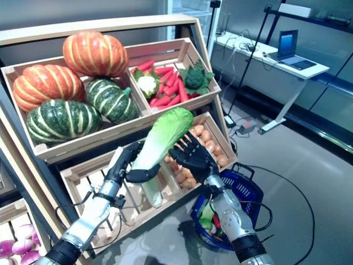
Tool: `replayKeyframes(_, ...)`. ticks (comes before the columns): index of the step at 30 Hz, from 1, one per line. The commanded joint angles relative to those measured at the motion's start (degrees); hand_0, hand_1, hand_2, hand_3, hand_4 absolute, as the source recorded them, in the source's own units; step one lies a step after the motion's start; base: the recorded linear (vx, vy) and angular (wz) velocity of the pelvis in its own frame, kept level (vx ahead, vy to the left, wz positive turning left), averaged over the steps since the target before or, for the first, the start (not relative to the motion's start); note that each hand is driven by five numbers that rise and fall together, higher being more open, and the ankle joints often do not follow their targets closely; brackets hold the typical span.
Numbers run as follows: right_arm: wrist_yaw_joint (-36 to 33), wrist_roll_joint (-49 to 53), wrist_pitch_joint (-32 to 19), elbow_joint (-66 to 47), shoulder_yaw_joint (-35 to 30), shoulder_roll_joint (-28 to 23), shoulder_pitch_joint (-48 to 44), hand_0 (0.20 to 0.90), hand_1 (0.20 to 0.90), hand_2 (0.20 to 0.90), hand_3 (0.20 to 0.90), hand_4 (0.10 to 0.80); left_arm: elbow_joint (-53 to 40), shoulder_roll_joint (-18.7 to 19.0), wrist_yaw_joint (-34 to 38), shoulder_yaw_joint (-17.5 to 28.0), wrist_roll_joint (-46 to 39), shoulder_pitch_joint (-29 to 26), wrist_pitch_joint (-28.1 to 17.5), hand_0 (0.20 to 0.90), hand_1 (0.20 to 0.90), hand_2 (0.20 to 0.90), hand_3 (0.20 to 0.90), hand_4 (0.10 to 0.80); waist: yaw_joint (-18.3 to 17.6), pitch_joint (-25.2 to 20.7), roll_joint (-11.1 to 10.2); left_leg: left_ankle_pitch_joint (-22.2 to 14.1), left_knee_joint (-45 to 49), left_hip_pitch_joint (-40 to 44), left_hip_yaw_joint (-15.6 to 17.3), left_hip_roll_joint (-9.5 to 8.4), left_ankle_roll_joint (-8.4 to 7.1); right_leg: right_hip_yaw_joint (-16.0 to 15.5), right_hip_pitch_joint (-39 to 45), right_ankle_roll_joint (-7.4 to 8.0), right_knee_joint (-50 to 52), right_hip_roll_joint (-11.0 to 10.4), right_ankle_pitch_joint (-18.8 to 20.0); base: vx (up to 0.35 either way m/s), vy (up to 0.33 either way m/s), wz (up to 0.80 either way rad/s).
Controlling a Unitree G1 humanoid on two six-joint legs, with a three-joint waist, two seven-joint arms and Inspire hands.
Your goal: Put vegetables into the basket
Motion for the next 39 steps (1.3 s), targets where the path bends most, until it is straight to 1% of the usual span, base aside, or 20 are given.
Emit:
replayKeyframes(1, 3.90, 6.73, -3.45, -4.63, -1.43, 1.79, -9.61, 0.900, 0.900, 0.900, 0.900, 0.800, -5.29, 1.13, -0.43, -2.67, 2.46, -9.31, -10.99, 0.300, 0.300, 0.300, 0.300, 0.400, 0.72, -4.48, -0.43, -5.71, 0.08, 0.64, 2.23, -1.17, 1.99, -0.31, 0.75, -2.26, 0.06, 0.73, -1.67, 0.000, 0.000, 0.00)
replayKeyframes(6, 3.80, 9.26, -3.00, -4.98, -2.32, 2.16, -12.82, 0.900, 0.900, 0.900, 0.900, 0.800, -4.82, 1.62, -1.27, -5.00, 2.98, -10.30, -11.84, 0.300, 0.300, 0.300, 0.300, 0.400, 0.92, -4.58, -0.46, -5.76, 0.08, 0.45, 2.08, -1.08, 1.89, -0.39, 0.63, -2.18, 0.06, 0.70, -1.69, 0.000, 0.000, 0.00)
replayKeyframes(12, 3.56, 12.23, -2.68, -2.68, -3.22, 1.25, -17.16, 0.900, 0.900, 0.900, 0.900, 0.800, -4.92, 1.83, -2.76, -7.25, 2.02, -11.29, -12.19, 0.300, 0.300, 0.300, 0.300, 0.400, 1.41, -4.81, -0.54, -5.86, 0.08, 0.28, 1.71, -1.02, 1.74, -0.65, 0.60, -2.15, 0.06, 0.66, -1.76, 0.000, 0.000, 0.00)
replayKeyframes(16, 3.94, 14.73, -1.80, -0.44, -4.30, 0.02, -19.54, 0.900, 0.900, 0.900, 0.900, 0.800, -5.16, 2.41, -4.52, -8.26, 0.81, -11.80, -13.40, 0.300, 0.300, 0.300, 0.300, 0.400, 1.81, -4.99, -0.57, -5.89, 0.08, 0.17, 1.48, -0.87, 1.60, -1.02, 0.65, -2.09, 0.06, 0.59, -1.80, 0.000, 0.000, 0.00)
replayKeyframes(18, 4.46, 14.28, 0.44, 1.52, -4.47, -0.76, -20.60, 0.900, 0.900, 0.900, 0.900, 0.800, -5.75, 2.76, -4.78, -8.99, 0.95, -12.13, -14.12, 0.300, 0.300, 0.300, 0.300, 0.400, 1.95, -5.06, -0.64, -5.89, 0.08, 0.06, 1.29, -0.81, 1.50, -1.07, 0.59, -2.08, 0.06, 0.56, -1.83, -0.029, 0.004, 0.05)
replayKeyframes(20, 6.49, 13.26, 1.83, 3.67, -3.80, -1.43, -21.61, 0.900, 0.900, 0.900, 0.900, 0.800, -6.27, 3.05, -4.41, -9.43, 1.31, -12.77, -14.36, 0.300, 0.300, 0.300, 0.300, 0.400, 2.04, -5.03, -0.71, -5.87, 0.08, -0.05, 1.13, -0.85, 1.49, -1.08, 0.50, -2.07, 0.06, 0.52, -1.83, -0.037, 0.006, 0.09)
replayKeyframes(21, 7.25, 13.05, 2.51, 4.11, -3.40, -1.80, -21.64, 0.359, 0.359, 0.359, 0.359, 0.439, -6.28, 3.17, -4.30, -9.58, 1.40, -12.94, -14.68, 0.300, 0.300, 0.300, 0.300, 0.400, 2.08, -5.05, -0.73, -5.88, 0.08, -0.07, 1.09, -0.83, 1.47, -1.09, 0.49, -2.08, 0.06, 0.51, -1.85, -0.033, 0.002, 0.10)
replayKeyframes(22, 7.85, 13.33, 2.79, 4.60, -3.00, -2.16, -21.57, 0.300, 0.300, 0.300, 0.300, 0.400, -6.24, 3.20, -4.33, -9.65, 1.41, -13.09, -14.94, 0.300, 0.300, 0.300, 0.300, 0.400, 2.11, -5.07, -0.76, -5.88, 0.08, -0.12, 1.02, -0.81, 1.46, -1.08, 0.46, -2.10, 0.06, 0.50, -1.86, -0.028, -0.002, 0.09)
replayKeyframes(25, 9.36, 15.23, 3.67, 6.28, -2.40, -2.82, -21.81, 0.300, 0.300, 0.300, 0.300, 0.400, -6.10, 3.21, -4.66, -9.95, 1.18, -13.67, -15.18, 0.300, 0.300, 0.300, 0.300, 0.400, 2.16, -5.16, -0.85, -5.89, 0.08, -0.20, 0.82, -0.85, 1.46, -1.08, 0.49, -2.09, 0.06, 0.48, -1.91, -0.019, -0.002, 0.05)
replayKeyframes(30, 10.17, 15.72, 2.84, 8.70, -2.58, -2.15, -22.06, 0.300, 0.300, 0.300, 0.300, 0.400, -6.55, 3.37, -4.47, -10.35, 0.97, -14.37, -14.84, 0.300, 0.300, 0.300, 0.300, 0.400, 2.37, -5.09, -0.67, -5.83, 0.08, -0.25, 0.49, -0.79, 1.30, -1.39, 0.62, -1.97, 0.06, 0.32, -1.91, -0.011, -0.002, 0.03)
replayKeyframes(32, 10.05, 15.06, 2.88, 8.52, -2.41, -2.06, -21.99, 0.300, 0.300, 0.300, 0.300, 0.400, -6.87, 3.37, -4.25, -10.23, 0.87, -14.52, -14.25, 0.300, 0.300, 0.300, 0.300, 0.400, 2.30, -5.03, -0.63, -5.82, 0.08, -0.30, 0.44, -0.80, 1.28, -1.38, 0.58, -1.94, 0.06, 0.26, -1.87, 0.000, 0.000, 0.00)
replayKeyframes(39, 8.85, 13.89, 2.62, 8.40, -2.44, -3.11, -22.51, 0.300, 0.300, 0.300, 0.300, 0.400, -6.47, 3.81, -3.78, -9.65, 0.57, -14.30, -14.42, 0.300, 0.300, 0.300, 0.300, 0.400, 2.18, -5.02, -0.63, -5.71, 0.08, -0.48, 0.58, -0.78, 1.24, -1.33, 0.37, -1.88, 0.06, 0.22, -1.77, 0.000, 0.000, 0.00)
